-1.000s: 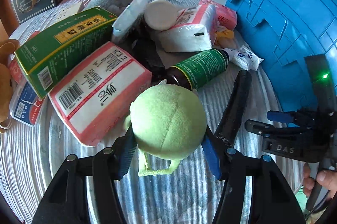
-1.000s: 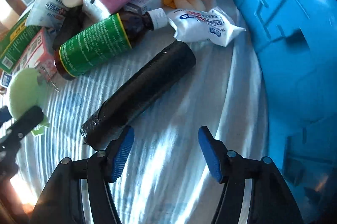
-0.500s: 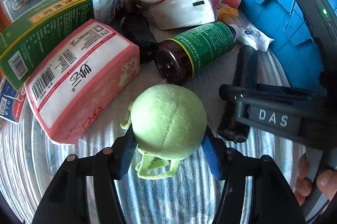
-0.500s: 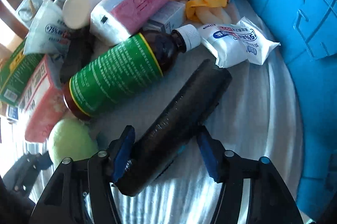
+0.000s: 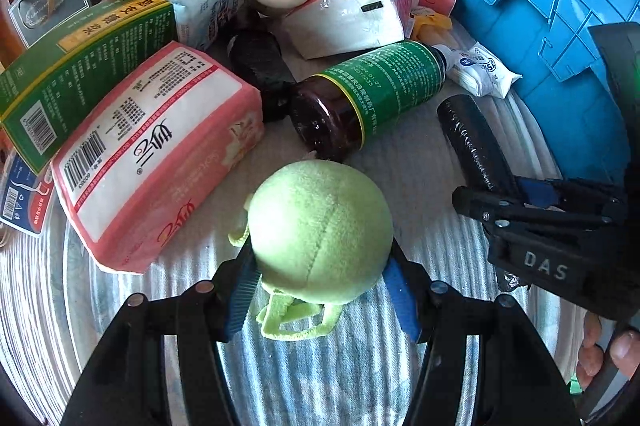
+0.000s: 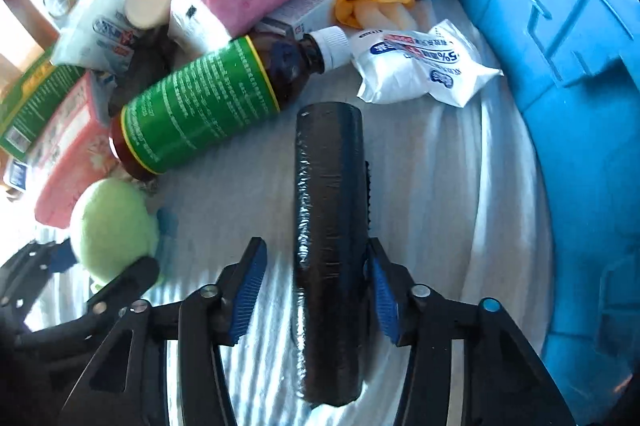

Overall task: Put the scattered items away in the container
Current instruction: 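Grasp the green ball plush with the left tool while the right tool grasps the black roll, then lift the green plush and black roll and carry them over the blue bin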

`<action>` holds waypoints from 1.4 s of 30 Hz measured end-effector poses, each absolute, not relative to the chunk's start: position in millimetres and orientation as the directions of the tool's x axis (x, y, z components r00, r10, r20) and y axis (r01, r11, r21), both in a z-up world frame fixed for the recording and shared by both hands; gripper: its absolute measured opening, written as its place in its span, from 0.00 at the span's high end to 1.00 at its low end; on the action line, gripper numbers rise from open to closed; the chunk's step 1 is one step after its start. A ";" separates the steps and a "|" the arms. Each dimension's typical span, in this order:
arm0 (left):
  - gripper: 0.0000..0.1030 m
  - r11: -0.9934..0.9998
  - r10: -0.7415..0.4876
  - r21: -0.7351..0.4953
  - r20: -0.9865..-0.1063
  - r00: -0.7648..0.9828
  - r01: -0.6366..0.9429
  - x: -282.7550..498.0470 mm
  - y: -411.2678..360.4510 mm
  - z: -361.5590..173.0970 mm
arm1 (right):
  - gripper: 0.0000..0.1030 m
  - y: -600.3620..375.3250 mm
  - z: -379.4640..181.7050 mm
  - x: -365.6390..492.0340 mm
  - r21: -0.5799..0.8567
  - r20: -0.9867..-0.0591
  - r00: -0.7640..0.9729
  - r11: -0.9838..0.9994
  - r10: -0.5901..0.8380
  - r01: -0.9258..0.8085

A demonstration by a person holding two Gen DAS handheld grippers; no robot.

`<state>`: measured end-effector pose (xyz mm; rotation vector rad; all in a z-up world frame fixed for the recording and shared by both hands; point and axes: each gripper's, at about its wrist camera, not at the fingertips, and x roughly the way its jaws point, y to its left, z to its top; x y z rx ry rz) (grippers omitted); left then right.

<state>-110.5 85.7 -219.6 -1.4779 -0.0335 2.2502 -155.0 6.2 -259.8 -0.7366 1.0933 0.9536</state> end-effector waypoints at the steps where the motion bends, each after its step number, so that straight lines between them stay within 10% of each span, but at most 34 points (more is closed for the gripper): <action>1: 0.44 -0.903 0.374 -0.258 -0.865 -0.335 -0.343 -109.6 83.7 -216.9 | 0.67 7.8 -259.4 -159.1 -0.060 -0.947 0.181 0.409 0.264 -0.911; 27: 0.44 -0.901 0.428 -0.192 -0.538 -0.726 -0.388 -50.6 10.1 30.7 | 0.67 -48.1 25.1 -223.8 -0.011 -0.687 0.223 0.297 0.692 -0.955; 42: 0.44 -0.796 0.597 -0.226 -0.440 -0.671 -0.561 -18.1 168.0 183.4 | 0.67 -164.6 142.5 -71.5 -0.108 -0.520 0.386 0.390 0.762 -0.915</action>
